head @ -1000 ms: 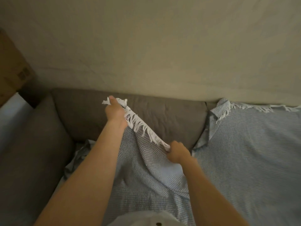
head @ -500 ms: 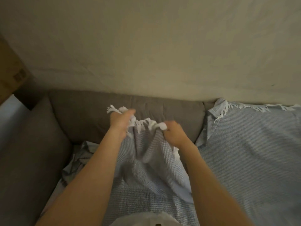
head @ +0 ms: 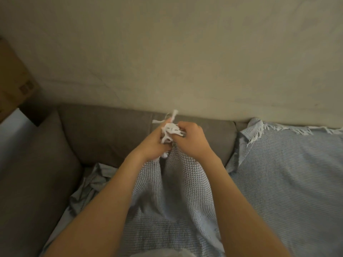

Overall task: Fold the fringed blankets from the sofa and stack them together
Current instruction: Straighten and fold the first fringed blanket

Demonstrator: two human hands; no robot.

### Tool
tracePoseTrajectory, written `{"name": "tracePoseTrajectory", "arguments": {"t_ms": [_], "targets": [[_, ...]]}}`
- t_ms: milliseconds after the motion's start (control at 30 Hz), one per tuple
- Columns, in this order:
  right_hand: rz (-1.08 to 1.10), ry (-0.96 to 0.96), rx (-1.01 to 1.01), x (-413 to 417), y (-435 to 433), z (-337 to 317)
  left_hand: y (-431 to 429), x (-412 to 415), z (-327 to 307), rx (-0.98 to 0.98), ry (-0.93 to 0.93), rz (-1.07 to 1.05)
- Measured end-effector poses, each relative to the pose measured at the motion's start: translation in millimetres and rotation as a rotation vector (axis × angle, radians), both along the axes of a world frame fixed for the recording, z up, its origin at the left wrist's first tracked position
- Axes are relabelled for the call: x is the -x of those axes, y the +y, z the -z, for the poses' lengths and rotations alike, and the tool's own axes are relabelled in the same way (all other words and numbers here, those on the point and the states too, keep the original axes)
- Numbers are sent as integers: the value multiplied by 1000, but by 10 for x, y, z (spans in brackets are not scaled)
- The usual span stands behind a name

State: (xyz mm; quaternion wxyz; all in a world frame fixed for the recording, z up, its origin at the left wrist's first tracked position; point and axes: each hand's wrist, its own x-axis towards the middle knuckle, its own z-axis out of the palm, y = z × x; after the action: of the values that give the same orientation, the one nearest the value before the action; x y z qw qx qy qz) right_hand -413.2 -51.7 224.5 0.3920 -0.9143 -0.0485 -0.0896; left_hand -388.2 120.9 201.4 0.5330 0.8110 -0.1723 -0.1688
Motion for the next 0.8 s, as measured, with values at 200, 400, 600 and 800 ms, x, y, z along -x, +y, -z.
{"name": "tracePoseTrajectory", "arguments": {"t_ms": [200, 400, 600, 800], "targets": [[13, 110, -43, -52, -32, 102, -28, -132, -112, -241, -89, -255], [-179, 636, 359, -96, -185, 432, -20, -315, -259, -117, -126, -557], [-228, 786, 606, -328, -80, 348, 88, -532, -441, -20, -204, -708], [74, 256, -234, -816, 164, -515, 219, -796, -692, 7, -230, -737]]}}
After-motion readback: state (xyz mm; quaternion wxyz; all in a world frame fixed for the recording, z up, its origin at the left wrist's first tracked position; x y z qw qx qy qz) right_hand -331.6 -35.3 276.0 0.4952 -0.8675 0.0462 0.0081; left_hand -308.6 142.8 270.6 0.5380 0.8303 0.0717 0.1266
